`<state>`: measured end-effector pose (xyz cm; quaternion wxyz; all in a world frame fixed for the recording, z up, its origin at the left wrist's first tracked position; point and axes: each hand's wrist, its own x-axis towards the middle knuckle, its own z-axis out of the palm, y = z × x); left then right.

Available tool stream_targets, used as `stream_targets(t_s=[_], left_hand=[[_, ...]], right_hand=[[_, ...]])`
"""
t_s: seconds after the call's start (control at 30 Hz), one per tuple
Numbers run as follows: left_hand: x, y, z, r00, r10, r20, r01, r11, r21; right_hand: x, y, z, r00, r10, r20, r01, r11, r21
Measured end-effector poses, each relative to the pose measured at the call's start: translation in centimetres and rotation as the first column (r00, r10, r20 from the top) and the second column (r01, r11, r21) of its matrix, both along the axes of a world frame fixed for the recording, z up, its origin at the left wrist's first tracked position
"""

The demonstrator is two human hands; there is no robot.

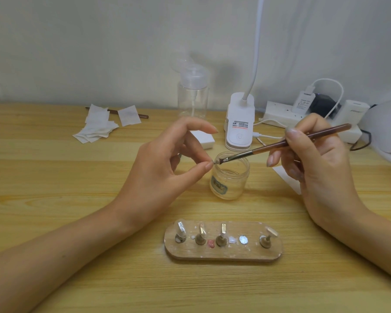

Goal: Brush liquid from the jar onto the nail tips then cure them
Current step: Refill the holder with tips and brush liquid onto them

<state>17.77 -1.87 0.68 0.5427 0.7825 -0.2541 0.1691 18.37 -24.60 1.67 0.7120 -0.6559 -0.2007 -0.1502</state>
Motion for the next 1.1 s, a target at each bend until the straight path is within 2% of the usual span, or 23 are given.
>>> stream_targets(t_s=[0.17, 0.27, 0.43, 0.57, 0.7, 0.87, 1.1], left_hand=[[-0.09, -0.04, 0.07, 1.0, 0.006, 0.006, -0.006, 1.0, 0.005], [-0.18, -0.02, 0.15, 1.0, 0.005, 0.017, -0.005, 1.0, 0.017], [-0.24, 0.03, 0.18, 0.999, 0.003, 0.032, -0.004, 0.999, 0.032], [-0.2, 0.06, 0.19, 0.999, 0.006, 0.034, -0.007, 0.999, 0.034], [-0.26, 0.03, 0.14, 0.999, 0.006, 0.039, -0.008, 0.999, 0.043], [-0.25, 0.04, 0.21, 0.999, 0.005, 0.037, -0.006, 0.999, 0.039], [-0.26, 0.04, 0.2, 0.999, 0.002, 0.037, -0.003, 0.999, 0.036]], right_hand=[[0.11, -0.21, -0.07, 0.999, -0.039, -0.029, 0.038, 0.999, -0.036], [0.15, -0.37, -0.04, 0.997, -0.071, -0.01, 0.071, 0.997, 0.015], [0.1, -0.04, -0.07, 1.0, 0.002, -0.004, -0.002, 1.0, 0.021], [0.07, -0.06, -0.04, 0.998, -0.035, -0.046, 0.034, 0.999, -0.026], [0.03, -0.2, 0.01, 0.997, -0.072, -0.016, 0.073, 0.997, 0.021], [0.07, -0.03, -0.06, 1.0, -0.002, 0.004, 0.002, 1.0, 0.023], [0.21, -0.27, -0.15, 0.999, -0.047, -0.023, 0.048, 0.999, 0.012]])
